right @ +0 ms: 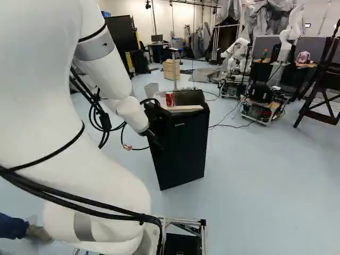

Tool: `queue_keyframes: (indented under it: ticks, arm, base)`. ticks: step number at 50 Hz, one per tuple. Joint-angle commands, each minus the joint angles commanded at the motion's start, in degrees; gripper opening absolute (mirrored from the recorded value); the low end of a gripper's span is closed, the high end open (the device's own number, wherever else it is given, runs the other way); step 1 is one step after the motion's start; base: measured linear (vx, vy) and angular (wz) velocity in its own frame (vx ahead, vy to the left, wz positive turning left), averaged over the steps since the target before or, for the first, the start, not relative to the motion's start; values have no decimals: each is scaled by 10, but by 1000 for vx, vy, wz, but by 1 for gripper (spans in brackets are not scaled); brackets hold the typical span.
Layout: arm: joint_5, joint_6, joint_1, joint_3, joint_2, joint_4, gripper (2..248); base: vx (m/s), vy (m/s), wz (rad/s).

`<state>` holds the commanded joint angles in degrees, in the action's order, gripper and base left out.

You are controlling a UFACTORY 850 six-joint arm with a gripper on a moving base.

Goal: Grab a drink from the fridge

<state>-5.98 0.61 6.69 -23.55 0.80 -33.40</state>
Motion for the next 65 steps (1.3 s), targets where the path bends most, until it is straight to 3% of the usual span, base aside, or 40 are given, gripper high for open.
queue_keyframes:
  ticks: [14,36,52,65]
  arm:
    - [-82,0,15,26,-1,12,247]
    - [-215,0,19,71,1,31,247]
    - [-311,0,19,71,-21,46,247]
    - [-333,0,19,71,-23,49,247]
  base:
    - [0,0,0]
    - [0,0,0]
    - [0,0,0]
    - [0,0,0]
